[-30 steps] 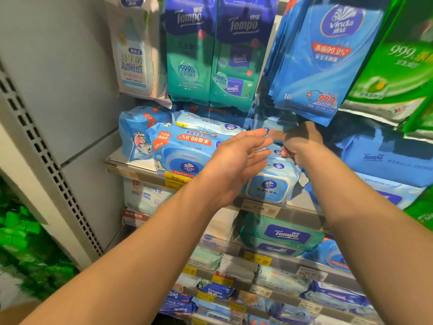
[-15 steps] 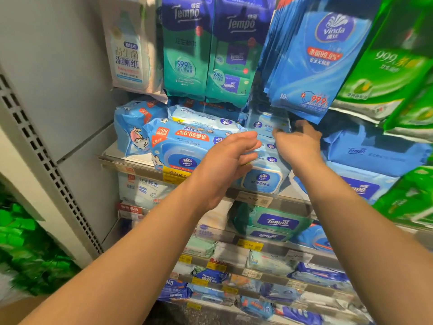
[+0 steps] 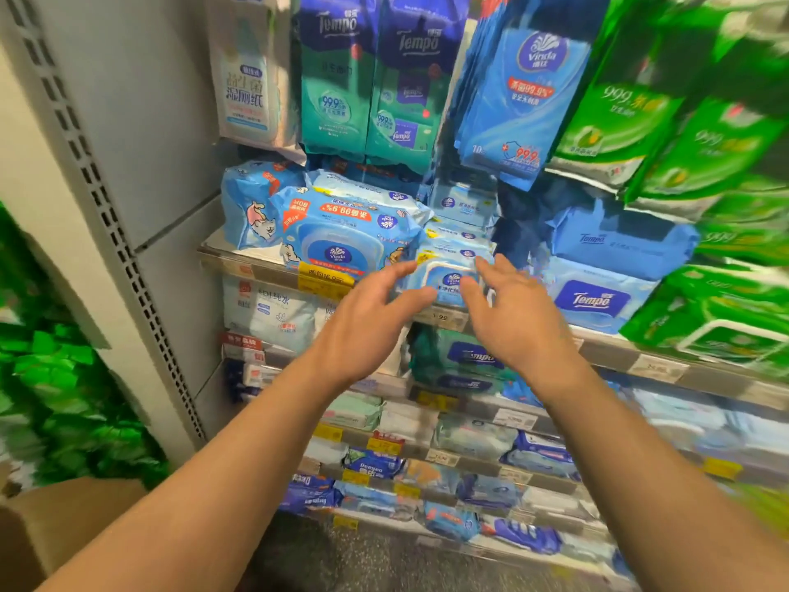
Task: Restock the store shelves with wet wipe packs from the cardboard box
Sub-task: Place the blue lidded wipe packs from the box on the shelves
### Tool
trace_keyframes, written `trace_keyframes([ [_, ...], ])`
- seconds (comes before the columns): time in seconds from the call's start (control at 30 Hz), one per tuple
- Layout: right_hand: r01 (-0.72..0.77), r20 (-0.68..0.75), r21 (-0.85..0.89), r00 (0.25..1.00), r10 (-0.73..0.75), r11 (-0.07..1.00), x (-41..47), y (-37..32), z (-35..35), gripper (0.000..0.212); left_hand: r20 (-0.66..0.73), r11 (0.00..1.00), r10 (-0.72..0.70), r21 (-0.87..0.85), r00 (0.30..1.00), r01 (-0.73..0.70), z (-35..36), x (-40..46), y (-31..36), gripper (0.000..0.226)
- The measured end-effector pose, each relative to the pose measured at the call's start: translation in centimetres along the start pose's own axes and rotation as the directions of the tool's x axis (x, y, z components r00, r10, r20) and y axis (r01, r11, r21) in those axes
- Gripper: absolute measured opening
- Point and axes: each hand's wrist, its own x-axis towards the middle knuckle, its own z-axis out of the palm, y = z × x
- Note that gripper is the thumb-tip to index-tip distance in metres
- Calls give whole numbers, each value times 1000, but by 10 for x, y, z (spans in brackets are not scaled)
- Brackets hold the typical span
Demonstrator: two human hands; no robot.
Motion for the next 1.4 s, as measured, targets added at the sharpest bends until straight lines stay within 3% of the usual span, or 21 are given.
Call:
trace_keyframes([
  [0.1, 18, 68, 15, 998, -19, 1000, -33, -3, 1, 62, -66, 958, 14, 287, 998, 6, -1, -35, 0, 68],
  [0.2, 32, 157, 74, 987, -43, 997, -66, -5, 9, 65, -122, 911, -49, 401, 991, 94, -6, -77, -8, 73],
  [0.4, 180, 294, 181, 928, -228, 967, -127, -35, 45, 63, -331, 835, -235, 413, 914, 364, -36, -184, -33, 62],
  [0.5, 152, 424, 278, 867, -263, 948, -153, -71, 69, 59, -460, 779, -356, 335, 813, 530, -66, -239, -45, 64],
  [0.63, 199, 547, 304, 764, -342, 931, -181, -131, 104, 59, -613, 731, -393, 244, 686, 637, -110, -302, -60, 60],
  [0.77, 272, 578, 309, 707, -407, 911, -215, -190, 138, 60, -711, 705, -497, 4, 498, 709, -146, -359, -80, 56],
  [0.9, 230, 657, 302, 653, -377, 925, -250, -255, 181, 58, -732, 635, -648, -367, 211, 680, -181, -429, -121, 40],
  [1.03, 155, 708, 280, 633, -313, 947, -281, -305, 236, 59, -603, 485, -781, -749, -161, 451, -214, -514, -179, 27],
  [1.17, 129, 719, 190, 657, -228, 973, -302, -325, 303, 67, -460, 403, -784, -888, -417, 221, -224, -575, -218, 28],
  [1.3, 211, 787, 50, 593, -169, 976, -320, -314, 355, 53, -373, 418, -761, -908, -531, 38, -223, -584, -237, 37],
  [1.4, 139, 750, 11, 654, -100, 990, -316, -296, 386, 45, -368, 464, -702, -886, -610, -1, -215, -574, -247, 49],
])
